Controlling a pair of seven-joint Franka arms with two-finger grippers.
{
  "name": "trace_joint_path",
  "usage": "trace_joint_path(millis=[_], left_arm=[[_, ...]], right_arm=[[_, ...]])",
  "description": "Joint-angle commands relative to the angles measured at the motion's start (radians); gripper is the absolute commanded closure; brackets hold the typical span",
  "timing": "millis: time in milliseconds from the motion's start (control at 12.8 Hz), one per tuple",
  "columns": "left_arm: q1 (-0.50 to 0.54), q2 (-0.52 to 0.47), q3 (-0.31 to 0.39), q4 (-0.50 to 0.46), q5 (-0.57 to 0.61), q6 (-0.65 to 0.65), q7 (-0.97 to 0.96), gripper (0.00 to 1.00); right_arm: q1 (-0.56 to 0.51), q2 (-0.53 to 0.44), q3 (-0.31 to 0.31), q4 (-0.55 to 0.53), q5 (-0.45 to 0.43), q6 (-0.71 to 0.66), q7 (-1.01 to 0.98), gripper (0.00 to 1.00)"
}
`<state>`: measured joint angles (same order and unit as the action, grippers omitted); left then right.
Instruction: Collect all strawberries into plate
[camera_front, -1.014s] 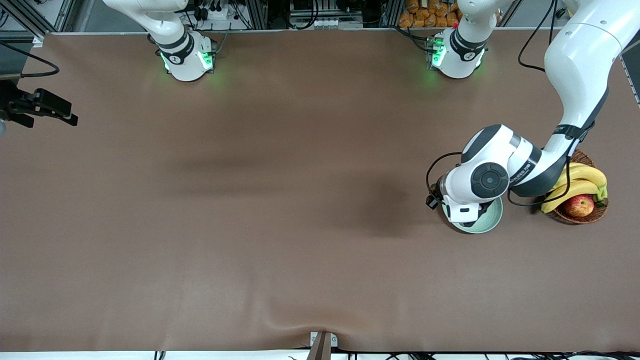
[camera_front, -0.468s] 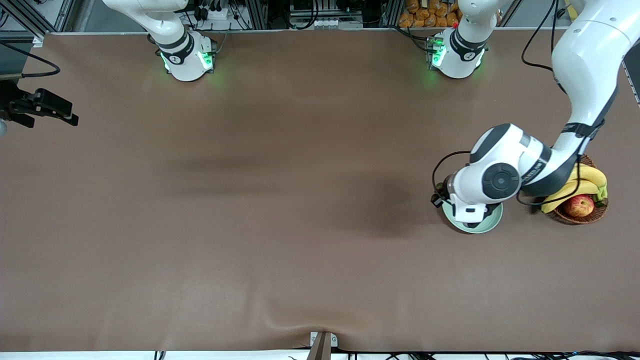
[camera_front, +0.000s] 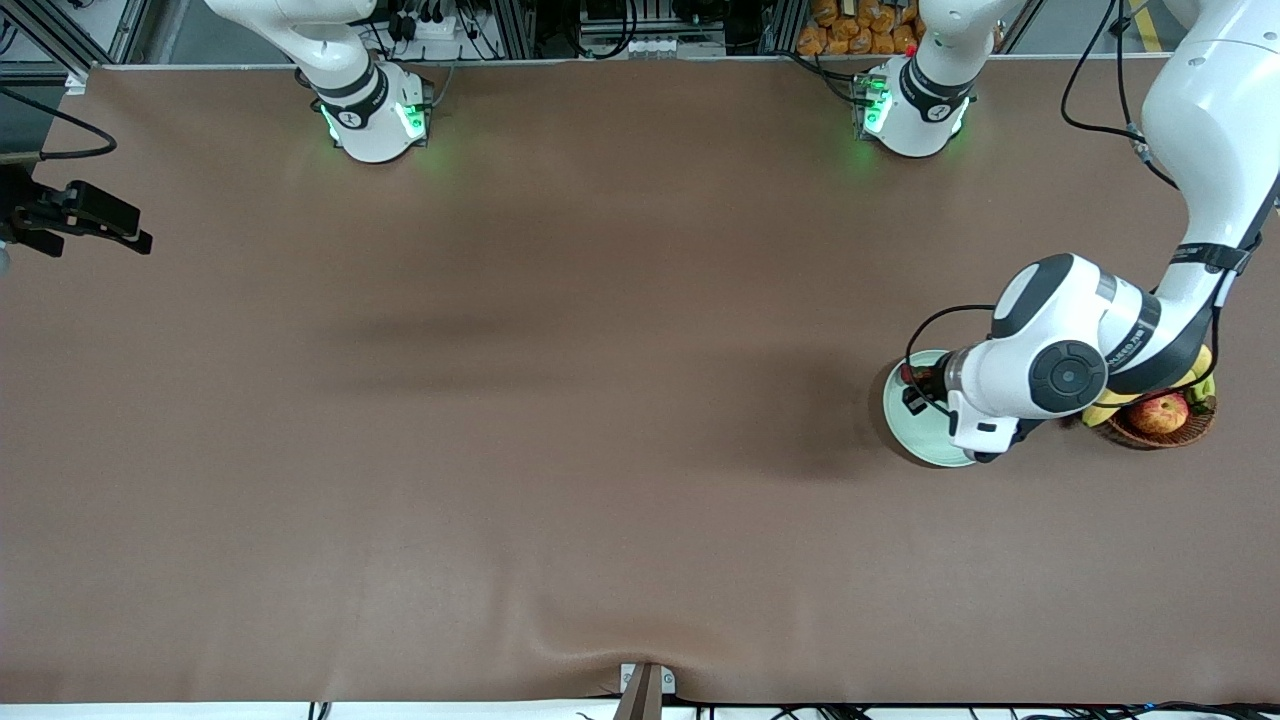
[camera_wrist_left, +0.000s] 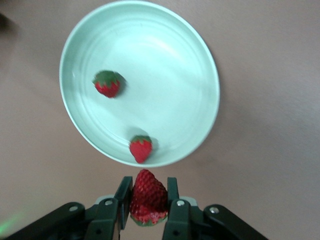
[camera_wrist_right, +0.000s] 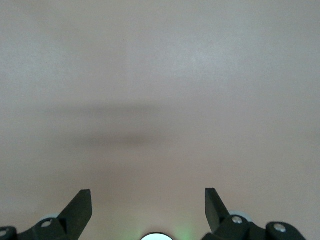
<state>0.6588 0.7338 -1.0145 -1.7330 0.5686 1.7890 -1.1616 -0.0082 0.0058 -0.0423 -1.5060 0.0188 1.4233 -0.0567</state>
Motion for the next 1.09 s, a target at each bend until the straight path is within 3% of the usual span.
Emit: trace_joint_path(millis=[0, 234, 468, 624, 702, 1014], left_arm=[[0.039, -0.001, -0.010, -0.043, 0.075, 0.013, 0.033, 1.00], [0.093, 0.015, -0.007, -0.091, 0.112, 0.104, 0.072, 1.00], [0.096, 0.029, 0.046, -0.094, 0.113, 0.180, 0.138, 0.99], [0.091, 0.035, 0.059, -0.086, 0.114, 0.187, 0.143, 0.58], [0.088, 0.030, 0.057, -0.083, 0.114, 0.187, 0.143, 0.01], [0.067, 0.006, -0.008, -0.019, 0.106, 0.121, 0.126, 0.00]], right_arm=[[0.013, 0.002, -0.007, 0.010, -0.023, 0.014, 0.008, 0.00], [0.008, 0.000, -0.007, 0.015, -0.022, 0.011, 0.015, 0.00], [0.008, 0.000, -0.007, 0.018, -0.025, 0.014, 0.012, 0.00], [0.008, 0.000, -0.007, 0.018, -0.025, 0.017, 0.012, 0.00], [0.008, 0.000, -0.007, 0.017, -0.025, 0.017, 0.012, 0.00], [0.007, -0.001, -0.008, 0.035, -0.023, 0.012, 0.009, 0.00]])
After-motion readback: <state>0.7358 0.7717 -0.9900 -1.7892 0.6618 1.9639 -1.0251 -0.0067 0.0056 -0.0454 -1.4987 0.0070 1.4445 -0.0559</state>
